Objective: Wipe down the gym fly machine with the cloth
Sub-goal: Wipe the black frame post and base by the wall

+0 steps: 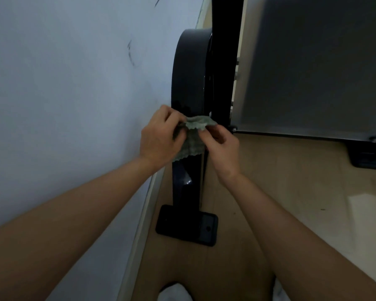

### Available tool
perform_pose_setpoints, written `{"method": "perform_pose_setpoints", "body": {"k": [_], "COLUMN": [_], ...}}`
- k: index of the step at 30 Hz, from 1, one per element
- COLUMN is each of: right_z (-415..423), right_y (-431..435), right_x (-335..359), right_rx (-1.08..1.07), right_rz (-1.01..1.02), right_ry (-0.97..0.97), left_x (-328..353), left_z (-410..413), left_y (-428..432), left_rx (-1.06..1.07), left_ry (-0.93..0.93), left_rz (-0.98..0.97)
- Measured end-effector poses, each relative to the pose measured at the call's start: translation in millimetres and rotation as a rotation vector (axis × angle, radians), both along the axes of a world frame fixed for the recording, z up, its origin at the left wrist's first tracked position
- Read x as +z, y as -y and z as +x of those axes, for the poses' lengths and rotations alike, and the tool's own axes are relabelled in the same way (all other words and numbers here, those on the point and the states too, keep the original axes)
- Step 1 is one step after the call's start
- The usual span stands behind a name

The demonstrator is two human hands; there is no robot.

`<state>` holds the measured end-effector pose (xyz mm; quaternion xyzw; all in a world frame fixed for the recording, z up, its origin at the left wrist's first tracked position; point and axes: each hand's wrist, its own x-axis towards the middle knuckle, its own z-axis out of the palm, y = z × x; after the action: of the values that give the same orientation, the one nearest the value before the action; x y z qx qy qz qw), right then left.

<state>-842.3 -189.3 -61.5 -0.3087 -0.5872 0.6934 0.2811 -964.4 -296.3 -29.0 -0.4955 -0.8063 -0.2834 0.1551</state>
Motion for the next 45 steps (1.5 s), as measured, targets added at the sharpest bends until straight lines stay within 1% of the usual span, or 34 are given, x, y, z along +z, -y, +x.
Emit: {"method": "perform_pose_setpoints", "body": {"k": [2,5,9,14,18,21,25,28,31,33,35,38,40,42,44,45], "right_z": [-4.2,-7.2,-0.7,17.5,35.7,39.8,32.9,25.6,17.4,16.7,20.8,33.3,46.6,64.1,82.9,92.1], "right_y": [-6.0,-12.2,-10.3,4.6,26.0,33.9,20.7,7.7,0.1,-0.2,2.9,14.5,20.9,22.4,18.2,14.1], "right_x": [2.6,1.5,-8.8,-24.7,-39.8,-46.0,-36.8,-24.7,-19.0,-22.3,-30.9,-46.9,-60.9,-78.6,-92.8,-98.7], "right_rx": [0.002,0.002,0.023,0.077,0.09,0.069,0.08,0.088,0.089,0.083,0.079,0.092,0.111,0.188,0.368,0.468], "right_rz": [-0.007,-0.035,-0.122,-0.241,-0.286,-0.234,-0.128,-0.044,-0.017,-0.026,-0.06,-0.121,-0.178,-0.283,-0.549,-0.684], "right_ry": [0.04,0.082,0.063,0.071,0.187,0.23,0.146,0.056,0.001,-0.033,-0.039,0.001,0.049,0.149,0.254,0.277], "left_x": [2.4,-0.8,-13.7,-20.1,-21.2,-14.7,-0.5,8.3,10.2,4.2,-9.5,-38.1,-58.5,-77.0,-88.8,-92.5], "left_z": [-5.4,-11.1,-14.1,-6.0,6.0,15.6,23.8,33.1,40.5,46.5,60.6,94.1,117.9,137.9,154.0,160.2], "left_y": [-4.0,-8.3,-3.5,14.8,35.5,38.7,28.3,20.2,13.7,12.6,15.1,19.2,20.5,23.1,26.1,27.9], "left_rx": [-0.117,-0.162,-0.252,-0.4,-0.531,-0.524,-0.41,-0.247,-0.11,-0.01,0.104,0.318,0.463,0.554,0.563,0.54], "left_ry": [-0.129,-0.181,-0.275,-0.323,-0.38,-0.381,-0.385,-0.283,-0.21,-0.124,0.034,0.331,0.474,0.566,0.647,0.681], "left_rz": [-0.043,-0.027,-0.042,-0.184,-0.382,-0.509,-0.576,-0.564,-0.494,-0.432,-0.335,-0.167,-0.089,-0.05,-0.032,-0.031]}}
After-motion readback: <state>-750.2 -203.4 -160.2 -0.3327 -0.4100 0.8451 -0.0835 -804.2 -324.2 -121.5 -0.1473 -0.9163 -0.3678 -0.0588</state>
